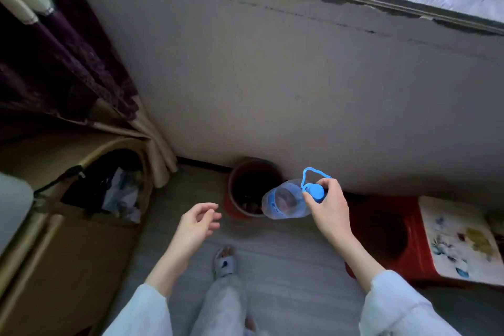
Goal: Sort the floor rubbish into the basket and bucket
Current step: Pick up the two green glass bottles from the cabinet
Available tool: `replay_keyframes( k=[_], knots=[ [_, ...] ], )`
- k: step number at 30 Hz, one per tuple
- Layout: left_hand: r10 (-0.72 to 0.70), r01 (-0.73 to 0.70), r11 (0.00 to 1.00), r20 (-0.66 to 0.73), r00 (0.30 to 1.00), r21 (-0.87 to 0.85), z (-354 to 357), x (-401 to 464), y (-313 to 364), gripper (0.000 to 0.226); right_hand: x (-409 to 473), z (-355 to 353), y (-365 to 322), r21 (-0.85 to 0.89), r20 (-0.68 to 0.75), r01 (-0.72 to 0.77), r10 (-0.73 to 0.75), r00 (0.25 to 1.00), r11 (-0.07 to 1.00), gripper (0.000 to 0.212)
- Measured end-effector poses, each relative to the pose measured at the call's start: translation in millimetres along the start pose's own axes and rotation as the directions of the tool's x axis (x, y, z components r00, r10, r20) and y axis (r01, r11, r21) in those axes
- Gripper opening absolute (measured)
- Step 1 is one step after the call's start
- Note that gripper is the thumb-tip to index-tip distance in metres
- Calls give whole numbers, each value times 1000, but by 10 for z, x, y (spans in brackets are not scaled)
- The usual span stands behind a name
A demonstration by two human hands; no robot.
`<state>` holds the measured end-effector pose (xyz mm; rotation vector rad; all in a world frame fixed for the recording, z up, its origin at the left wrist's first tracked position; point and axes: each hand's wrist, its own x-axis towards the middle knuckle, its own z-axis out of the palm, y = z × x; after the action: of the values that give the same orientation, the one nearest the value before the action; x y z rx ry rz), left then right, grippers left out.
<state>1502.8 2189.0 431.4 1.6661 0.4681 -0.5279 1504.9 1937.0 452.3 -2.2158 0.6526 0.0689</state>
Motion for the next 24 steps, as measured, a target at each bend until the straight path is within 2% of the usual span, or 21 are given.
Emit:
replay_keyframes(
  k=[7, 11, 15, 18, 21, 24],
  knots=[
    [-153, 148, 986, 50, 987, 82, 469, 1174, -241, 17, 1018, 730, 383, 50, -29, -187, 189, 982, 981, 29],
    [-276, 275, 957, 0, 961, 88, 663, 1899, -623, 23, 1543, 1244, 848, 169, -4, -383, 389, 921, 908, 32],
    [-305, 303, 927, -23, 952, 222, 920, 2601, -1279, 32, 2007, 1782, 1380, 267, 15, -494, 509, 861, 827, 33],
    [-326, 309, 900, 4, 945, 308, 1163, 3004, -1755, 36, 2226, 2102, 1776, 254, 57, -504, 508, 859, 825, 31],
    [-289, 253, 916, 74, 954, 311, 1380, 3255, -2112, 37, 2348, 2252, 2108, 267, 100, -498, 491, 866, 825, 31],
    [-262, 197, 902, 125, 957, 384, 1524, 3464, -2413, 39, 2484, 2284, 2358, 300, 77, -478, 479, 874, 825, 31]
  ],
)
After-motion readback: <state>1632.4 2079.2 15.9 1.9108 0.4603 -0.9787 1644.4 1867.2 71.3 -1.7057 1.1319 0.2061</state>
